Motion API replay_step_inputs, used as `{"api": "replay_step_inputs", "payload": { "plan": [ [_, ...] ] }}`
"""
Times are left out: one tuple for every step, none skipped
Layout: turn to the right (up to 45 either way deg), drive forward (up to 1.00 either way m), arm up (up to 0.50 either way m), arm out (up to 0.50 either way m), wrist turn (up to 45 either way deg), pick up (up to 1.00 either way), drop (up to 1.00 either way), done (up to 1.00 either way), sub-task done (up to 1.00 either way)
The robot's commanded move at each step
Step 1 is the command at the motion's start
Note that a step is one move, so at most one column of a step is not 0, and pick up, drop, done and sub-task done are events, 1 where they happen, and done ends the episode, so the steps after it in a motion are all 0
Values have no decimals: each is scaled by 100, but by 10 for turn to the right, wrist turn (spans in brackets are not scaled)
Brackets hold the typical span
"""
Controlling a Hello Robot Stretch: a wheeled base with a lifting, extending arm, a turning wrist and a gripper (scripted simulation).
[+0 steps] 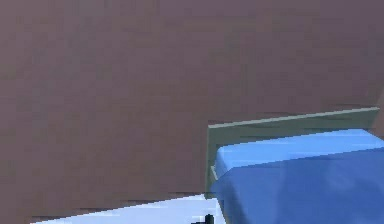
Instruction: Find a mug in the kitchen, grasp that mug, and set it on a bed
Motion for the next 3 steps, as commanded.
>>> {"api": "replay_step_inputs", "payload": {
  "plan": [
    [0, 0, 0, 48, 0, 0, 0, 0, 0],
    [0, 0, 0, 0, 450, 0, 0, 0, 0],
    [0, 0, 0, 0, 450, 0, 0, 0, 0]
  ]
}}
